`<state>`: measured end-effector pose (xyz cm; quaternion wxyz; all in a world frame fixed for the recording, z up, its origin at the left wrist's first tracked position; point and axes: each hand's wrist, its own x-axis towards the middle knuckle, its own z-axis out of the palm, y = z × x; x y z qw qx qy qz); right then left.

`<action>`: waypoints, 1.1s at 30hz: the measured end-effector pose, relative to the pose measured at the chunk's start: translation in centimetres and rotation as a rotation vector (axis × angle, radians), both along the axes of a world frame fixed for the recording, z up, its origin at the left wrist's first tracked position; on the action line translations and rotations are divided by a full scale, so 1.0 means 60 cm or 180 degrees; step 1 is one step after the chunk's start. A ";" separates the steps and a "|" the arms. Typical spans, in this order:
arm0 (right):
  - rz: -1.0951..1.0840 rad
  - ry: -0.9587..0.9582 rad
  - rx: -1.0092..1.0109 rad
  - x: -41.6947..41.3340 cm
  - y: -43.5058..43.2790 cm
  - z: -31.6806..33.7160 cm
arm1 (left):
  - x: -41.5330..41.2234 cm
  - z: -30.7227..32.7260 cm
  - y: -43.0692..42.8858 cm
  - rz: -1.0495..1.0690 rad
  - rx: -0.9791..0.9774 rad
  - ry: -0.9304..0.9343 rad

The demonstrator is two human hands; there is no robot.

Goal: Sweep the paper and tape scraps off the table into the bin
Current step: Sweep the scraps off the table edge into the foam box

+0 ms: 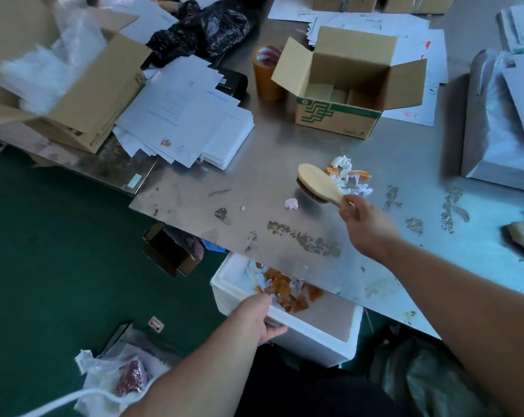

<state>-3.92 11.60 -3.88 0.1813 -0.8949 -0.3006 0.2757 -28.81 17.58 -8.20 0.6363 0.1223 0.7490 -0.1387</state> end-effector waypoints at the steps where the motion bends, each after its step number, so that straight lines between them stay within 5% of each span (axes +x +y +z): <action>1: 0.0077 -0.0045 -0.0062 0.006 0.010 0.002 | 0.001 0.002 -0.001 0.0002 -0.0002 -0.0001; 9: 0.0983 -0.0153 -0.0951 -0.004 0.033 -0.011 | -0.011 -0.001 -0.004 -0.0021 -0.0042 0.0083; 21: 0.1654 0.0037 -0.0925 -0.060 -0.083 -0.006 | 0.002 0.005 -0.016 0.0183 -0.0087 0.0075; 28: 0.1450 0.0337 -0.0749 -0.050 -0.126 -0.003 | 0.012 -0.007 -0.028 0.0372 -0.0018 -0.0012; 33: 0.0557 0.0467 -0.0271 -0.006 -0.136 -0.005 | 0.016 -0.020 -0.037 0.0313 0.0027 -0.0050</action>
